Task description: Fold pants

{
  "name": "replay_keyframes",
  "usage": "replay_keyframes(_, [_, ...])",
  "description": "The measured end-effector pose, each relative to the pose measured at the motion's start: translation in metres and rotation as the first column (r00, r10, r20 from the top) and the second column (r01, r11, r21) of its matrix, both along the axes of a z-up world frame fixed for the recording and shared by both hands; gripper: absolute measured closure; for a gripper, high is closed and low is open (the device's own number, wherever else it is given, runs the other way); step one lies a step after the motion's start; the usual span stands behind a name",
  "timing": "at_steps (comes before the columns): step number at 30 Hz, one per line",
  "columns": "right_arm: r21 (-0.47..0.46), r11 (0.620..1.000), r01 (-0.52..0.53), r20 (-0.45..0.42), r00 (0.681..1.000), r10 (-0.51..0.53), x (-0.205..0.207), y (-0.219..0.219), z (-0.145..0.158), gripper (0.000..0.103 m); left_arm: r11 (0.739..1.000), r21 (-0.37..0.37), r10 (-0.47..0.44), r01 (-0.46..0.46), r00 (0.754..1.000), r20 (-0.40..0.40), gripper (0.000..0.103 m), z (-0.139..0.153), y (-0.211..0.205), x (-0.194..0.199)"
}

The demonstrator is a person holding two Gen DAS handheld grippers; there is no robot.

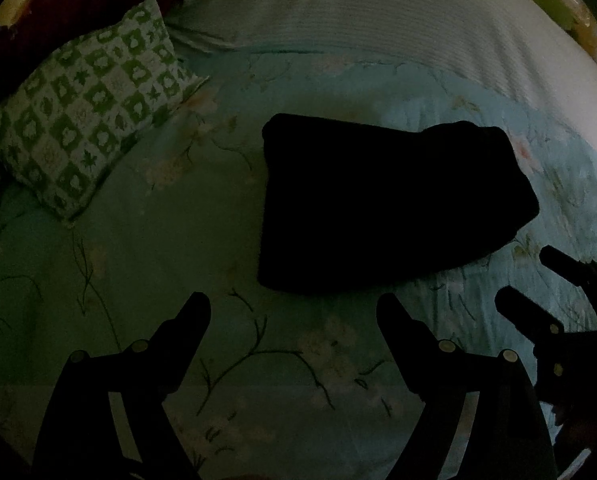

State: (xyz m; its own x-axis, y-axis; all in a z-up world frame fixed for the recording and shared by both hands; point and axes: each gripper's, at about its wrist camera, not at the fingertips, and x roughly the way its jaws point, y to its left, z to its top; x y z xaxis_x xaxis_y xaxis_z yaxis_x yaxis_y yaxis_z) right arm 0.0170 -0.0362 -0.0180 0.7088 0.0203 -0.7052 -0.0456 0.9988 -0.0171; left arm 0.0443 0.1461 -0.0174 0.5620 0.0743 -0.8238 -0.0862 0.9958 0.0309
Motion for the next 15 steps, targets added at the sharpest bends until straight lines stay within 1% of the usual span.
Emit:
replay_keyframes(3, [-0.008, 1.000, -0.015, -0.007, 1.000, 0.014, 0.0015, 0.0039, -0.0018, 0.009, 1.000, -0.005, 0.005, -0.005, 1.000, -0.001, 0.017, 0.0004, 0.0008, 0.0006])
replay_keyframes(15, [-0.010, 1.000, -0.016, -0.011, 1.000, 0.016, 0.0066, 0.0067, -0.0026, 0.009, 1.000, 0.009, 0.002, -0.002, 1.000, -0.002, 0.017, -0.0023, 0.0020, 0.0033])
